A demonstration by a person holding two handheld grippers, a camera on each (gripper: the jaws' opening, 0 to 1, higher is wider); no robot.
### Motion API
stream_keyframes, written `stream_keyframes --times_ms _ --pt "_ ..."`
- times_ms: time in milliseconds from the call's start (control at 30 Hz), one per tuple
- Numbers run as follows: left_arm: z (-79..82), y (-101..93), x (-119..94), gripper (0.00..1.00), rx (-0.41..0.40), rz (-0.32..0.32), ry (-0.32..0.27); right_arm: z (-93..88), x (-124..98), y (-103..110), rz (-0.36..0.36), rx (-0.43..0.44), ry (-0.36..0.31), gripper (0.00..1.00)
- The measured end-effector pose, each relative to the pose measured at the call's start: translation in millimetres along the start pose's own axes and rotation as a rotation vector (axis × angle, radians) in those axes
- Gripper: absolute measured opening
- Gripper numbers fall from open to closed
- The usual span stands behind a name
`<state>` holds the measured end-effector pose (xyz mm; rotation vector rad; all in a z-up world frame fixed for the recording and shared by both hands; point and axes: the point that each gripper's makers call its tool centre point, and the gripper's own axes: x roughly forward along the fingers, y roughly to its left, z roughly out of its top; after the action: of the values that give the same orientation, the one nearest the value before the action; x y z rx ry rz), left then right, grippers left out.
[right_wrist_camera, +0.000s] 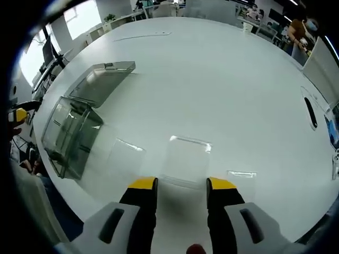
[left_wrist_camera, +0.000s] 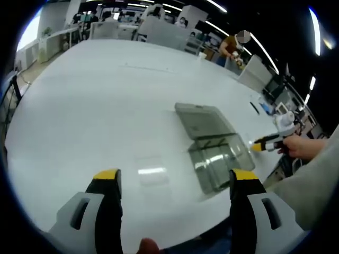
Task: Insert the divider into the dual guide fixture by aligning both edges with the guide slots and pushing it downward to the bottom, including one-sided entry, uneven engagement, binding, and posture correction.
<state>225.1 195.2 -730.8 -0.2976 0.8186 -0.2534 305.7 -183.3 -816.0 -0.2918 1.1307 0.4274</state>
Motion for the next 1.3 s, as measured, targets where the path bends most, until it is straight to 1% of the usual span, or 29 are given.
stream_keyframes --times_ms 167,500,700,1000,1300 --pt "1.3 1.2 0.6 0.81 0.004 -0.002 0.001 -0.4 0.5 -1.0 -0.004 0.010 0.010 0.31" --pt "2.8 1.5 1.5 0.81 0.007 -0.004 0.001 -0.8 2.3 -3.0 -0.006 0.015 0.017 0.31" --pt "2.9 1.3 1.7 0.81 0.005 -0.005 0.002 -1.1 3.2 -3.2 -0.006 0.025 0.040 0.30" --pt "2.1 -0.1 1.6 0.81 0.007 -0.005 0.003 -1.2 3.3 -2.7 -0.004 0.015 0.048 0.29" --pt "0.7 -2.5 1.3 0.81 0.012 -0.010 0.009 -0.1 3.8 -1.9 0.007 0.003 0.043 0.29"
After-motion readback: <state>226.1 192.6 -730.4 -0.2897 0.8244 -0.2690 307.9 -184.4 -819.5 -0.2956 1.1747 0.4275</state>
